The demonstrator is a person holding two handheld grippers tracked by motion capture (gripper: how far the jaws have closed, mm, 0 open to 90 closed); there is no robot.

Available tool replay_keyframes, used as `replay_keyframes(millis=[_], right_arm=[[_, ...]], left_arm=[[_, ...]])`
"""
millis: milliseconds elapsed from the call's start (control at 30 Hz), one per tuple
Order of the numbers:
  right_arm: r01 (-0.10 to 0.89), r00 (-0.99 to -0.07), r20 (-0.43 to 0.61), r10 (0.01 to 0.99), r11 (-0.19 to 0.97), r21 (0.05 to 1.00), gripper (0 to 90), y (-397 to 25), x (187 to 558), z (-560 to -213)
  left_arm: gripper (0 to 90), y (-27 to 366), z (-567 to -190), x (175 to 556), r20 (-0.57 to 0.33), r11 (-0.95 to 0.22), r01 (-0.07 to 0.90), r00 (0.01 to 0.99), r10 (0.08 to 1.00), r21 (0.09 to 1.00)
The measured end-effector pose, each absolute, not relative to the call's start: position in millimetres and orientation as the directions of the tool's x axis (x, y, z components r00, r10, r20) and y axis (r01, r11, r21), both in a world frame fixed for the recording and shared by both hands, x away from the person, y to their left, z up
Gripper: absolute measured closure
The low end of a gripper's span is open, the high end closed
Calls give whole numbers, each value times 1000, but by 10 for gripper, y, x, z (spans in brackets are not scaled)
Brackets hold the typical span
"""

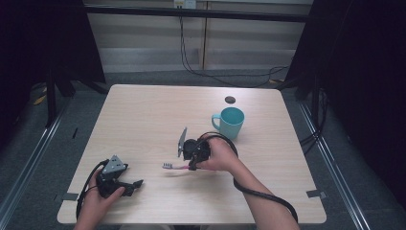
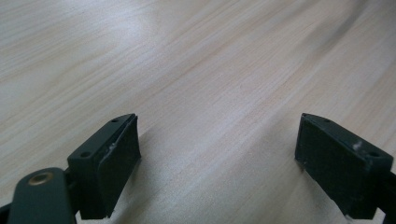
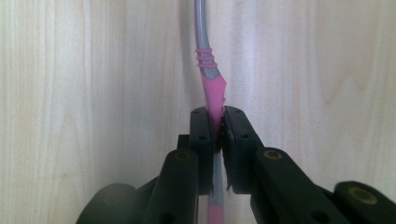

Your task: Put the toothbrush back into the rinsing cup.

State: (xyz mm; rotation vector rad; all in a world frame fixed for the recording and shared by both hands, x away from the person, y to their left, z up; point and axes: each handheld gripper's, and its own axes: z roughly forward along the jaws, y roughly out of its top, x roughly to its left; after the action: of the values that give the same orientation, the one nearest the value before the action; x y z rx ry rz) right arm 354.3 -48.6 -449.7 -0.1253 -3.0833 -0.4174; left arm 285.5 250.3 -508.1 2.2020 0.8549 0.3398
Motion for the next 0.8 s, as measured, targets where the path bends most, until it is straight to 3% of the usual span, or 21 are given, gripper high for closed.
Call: replay_keyframes(millis=[200,433,800], right_arm=[[163,-987,41,158,926,341,835,-681,3594,-4379],[201,-979,38,202,903,381,835,-776,3605,-4311],[283,-952,47,303,807,519,836,-956,3662,-4194]], left_arm=[[136,2505,-5080,2856,-15,-510,472,745,667,719],[136,2502,-5081,2855,-18,-506,473,743,669,721],[136,2504,-5080,2856,-16,-509,472,744,668,720]])
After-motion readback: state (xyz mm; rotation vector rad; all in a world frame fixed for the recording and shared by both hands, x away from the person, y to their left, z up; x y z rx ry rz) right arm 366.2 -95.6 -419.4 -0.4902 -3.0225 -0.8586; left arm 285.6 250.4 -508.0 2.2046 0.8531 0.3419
